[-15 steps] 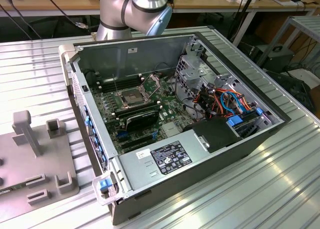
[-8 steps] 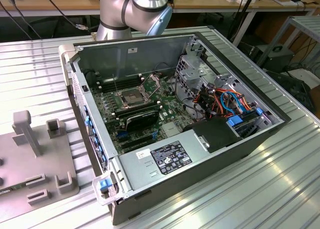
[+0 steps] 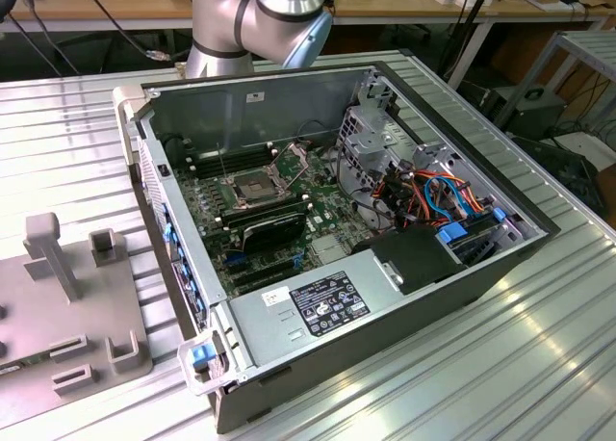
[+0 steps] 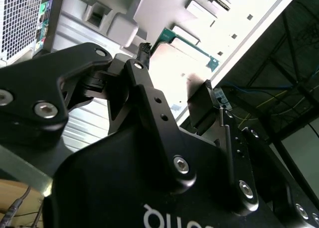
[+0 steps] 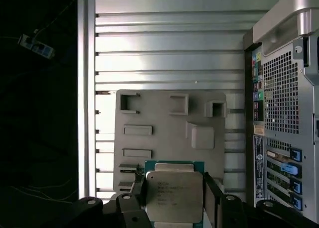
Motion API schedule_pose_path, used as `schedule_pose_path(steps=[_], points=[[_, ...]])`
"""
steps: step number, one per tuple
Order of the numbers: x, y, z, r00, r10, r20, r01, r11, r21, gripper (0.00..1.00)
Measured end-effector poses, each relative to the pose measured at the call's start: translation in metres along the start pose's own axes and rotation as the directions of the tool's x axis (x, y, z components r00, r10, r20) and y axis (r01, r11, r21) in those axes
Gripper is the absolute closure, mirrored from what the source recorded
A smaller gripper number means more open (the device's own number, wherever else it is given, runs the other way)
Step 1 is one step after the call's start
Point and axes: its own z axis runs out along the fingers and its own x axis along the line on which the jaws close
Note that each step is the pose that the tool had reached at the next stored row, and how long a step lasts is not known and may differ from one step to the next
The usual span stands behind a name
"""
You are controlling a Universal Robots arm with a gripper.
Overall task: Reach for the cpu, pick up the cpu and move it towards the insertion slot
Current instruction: 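Pick up the cpu and move it towards the insertion slot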
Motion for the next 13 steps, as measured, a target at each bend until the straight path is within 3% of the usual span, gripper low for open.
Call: schedule_pose_path(steps=[9,13], points=[[-0.0148,0.0001,-0.0004,1.0,0.0,0.0,0.0,1.0,0.0,0.45],[-0.026,0.0002,-0.0007,1.0,0.0,0.0,0.0,1.0,0.0,0.45]])
